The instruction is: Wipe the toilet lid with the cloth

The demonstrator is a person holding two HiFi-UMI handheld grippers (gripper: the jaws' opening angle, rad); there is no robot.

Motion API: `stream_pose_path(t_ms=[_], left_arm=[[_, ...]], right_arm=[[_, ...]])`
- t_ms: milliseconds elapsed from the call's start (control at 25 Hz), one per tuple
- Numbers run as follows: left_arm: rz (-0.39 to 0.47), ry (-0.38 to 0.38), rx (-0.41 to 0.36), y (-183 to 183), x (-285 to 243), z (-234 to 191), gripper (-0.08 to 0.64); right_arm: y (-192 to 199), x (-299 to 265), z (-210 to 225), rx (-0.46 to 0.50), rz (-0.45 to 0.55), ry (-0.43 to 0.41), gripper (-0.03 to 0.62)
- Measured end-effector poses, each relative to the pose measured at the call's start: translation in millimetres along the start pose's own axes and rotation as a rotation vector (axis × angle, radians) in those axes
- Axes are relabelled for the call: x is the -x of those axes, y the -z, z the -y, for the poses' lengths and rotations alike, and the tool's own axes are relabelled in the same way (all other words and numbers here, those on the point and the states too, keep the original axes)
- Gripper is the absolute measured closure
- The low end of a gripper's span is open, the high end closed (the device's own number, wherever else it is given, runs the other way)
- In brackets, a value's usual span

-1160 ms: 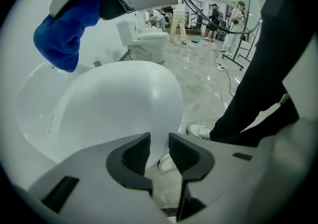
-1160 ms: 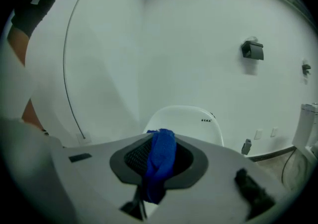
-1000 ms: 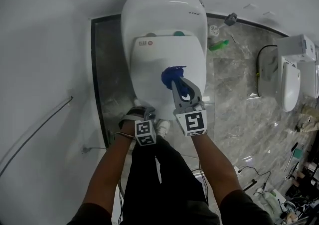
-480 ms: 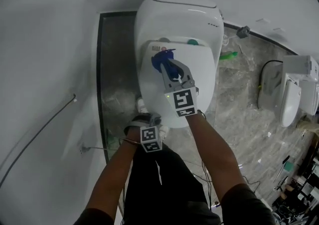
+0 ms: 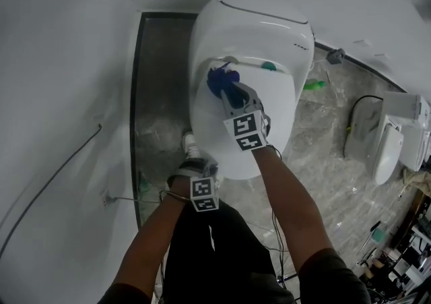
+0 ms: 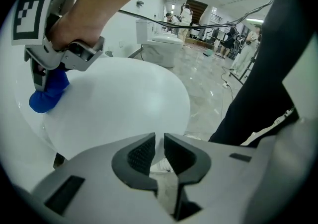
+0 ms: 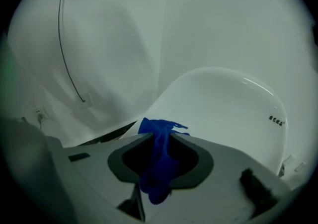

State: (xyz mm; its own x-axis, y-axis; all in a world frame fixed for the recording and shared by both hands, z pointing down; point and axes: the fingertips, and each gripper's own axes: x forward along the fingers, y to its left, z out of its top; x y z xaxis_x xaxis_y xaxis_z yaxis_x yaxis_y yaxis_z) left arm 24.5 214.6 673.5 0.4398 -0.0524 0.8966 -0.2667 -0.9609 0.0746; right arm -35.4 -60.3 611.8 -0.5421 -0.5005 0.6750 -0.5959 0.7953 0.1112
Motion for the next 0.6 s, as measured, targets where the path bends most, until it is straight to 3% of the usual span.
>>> stream_pose_path(t_ms=[160, 280, 360, 480, 600], left_arm=[[-0.007, -0.002, -0.004, 1, 0, -2, 0.499], [-0.013, -0.002, 0.01, -1, 0, -1, 0.499], [-0.011, 0.015, 0.06, 1, -1, 0, 0.498], [0.061, 0.061, 0.242, -1, 7, -3, 0.498], [0.258, 0.033, 0.535, -12, 39, -33, 0.499]], right_arm=[[16, 5, 0, -0.003, -0.06, -0.011, 0.468], [23, 4, 3, -0.019, -0.103, -0.012, 0.485], [26, 0, 4, -0.034, -0.14, -0.01, 0.517], [29, -6, 5, -0.063, -0.182, -0.008, 0.535], [25, -12, 4, -0.078, -0.194, -0.017, 0.538]])
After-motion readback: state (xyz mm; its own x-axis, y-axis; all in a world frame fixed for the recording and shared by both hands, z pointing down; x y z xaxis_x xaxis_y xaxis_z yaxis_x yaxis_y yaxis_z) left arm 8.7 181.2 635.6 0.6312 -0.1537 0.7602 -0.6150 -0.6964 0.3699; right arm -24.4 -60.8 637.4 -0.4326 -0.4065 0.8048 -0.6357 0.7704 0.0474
